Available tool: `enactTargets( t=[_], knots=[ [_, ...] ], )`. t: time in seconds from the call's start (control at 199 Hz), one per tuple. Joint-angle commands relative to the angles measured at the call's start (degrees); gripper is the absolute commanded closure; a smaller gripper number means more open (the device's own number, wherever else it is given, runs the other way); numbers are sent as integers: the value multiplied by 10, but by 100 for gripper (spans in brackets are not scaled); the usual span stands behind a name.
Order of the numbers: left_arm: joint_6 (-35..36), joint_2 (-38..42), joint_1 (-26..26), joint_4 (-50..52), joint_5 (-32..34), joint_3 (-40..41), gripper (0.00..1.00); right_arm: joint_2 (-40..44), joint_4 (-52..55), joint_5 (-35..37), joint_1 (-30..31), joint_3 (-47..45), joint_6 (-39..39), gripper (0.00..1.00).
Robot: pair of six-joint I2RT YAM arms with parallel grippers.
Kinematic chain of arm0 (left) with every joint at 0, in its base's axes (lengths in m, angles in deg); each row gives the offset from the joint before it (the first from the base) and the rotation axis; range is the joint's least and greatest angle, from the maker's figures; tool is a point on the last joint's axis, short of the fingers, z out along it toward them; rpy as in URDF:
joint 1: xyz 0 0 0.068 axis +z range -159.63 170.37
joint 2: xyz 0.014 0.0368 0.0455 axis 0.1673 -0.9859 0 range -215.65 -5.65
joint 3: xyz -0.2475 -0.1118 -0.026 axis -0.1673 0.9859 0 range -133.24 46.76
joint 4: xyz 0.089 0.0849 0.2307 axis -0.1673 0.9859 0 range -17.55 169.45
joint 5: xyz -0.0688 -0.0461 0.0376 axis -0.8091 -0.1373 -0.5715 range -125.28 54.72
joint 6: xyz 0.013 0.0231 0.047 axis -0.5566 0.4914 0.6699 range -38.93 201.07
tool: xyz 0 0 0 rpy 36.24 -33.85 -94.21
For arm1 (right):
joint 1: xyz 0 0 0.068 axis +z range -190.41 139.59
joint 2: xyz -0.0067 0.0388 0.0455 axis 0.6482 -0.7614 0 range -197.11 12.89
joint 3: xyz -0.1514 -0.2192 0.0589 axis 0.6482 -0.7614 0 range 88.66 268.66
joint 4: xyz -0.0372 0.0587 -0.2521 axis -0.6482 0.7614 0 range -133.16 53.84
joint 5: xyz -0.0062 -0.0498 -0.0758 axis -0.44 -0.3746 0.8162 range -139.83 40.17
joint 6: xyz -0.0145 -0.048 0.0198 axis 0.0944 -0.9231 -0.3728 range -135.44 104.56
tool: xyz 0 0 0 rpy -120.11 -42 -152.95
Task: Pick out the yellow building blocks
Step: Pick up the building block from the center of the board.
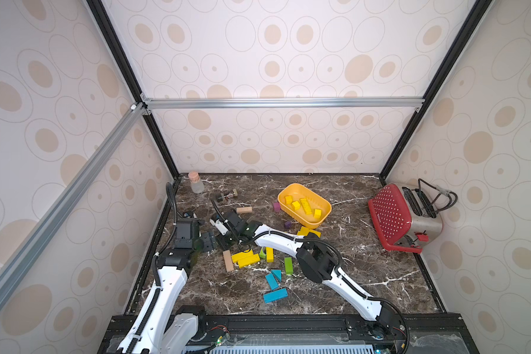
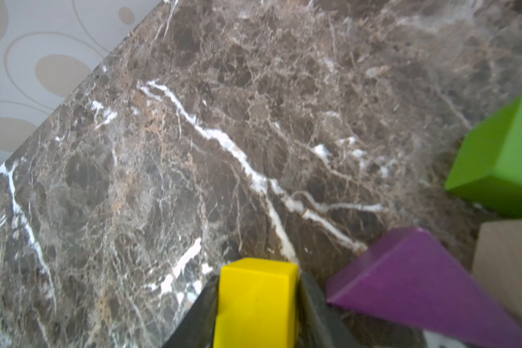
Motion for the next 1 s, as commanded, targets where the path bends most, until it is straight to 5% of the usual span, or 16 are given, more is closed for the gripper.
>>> enactTargets(
  t=[0.0, 0.251, 0.708, 1.0],
  knots=[
    [3, 12, 3, 7, -2, -17, 16, -18, 30, 30, 7, 20, -23, 62],
    [0, 16, 3, 3, -13, -15, 16, 29, 42, 44, 16, -2, -31, 73],
    [-15, 16, 2, -21, -41, -12, 20, 290, -71, 32, -3, -294, 14, 82],
    [-30, -14, -5, -76, -49, -23, 24, 438, -61, 58, -91, -454, 18, 82]
  ],
)
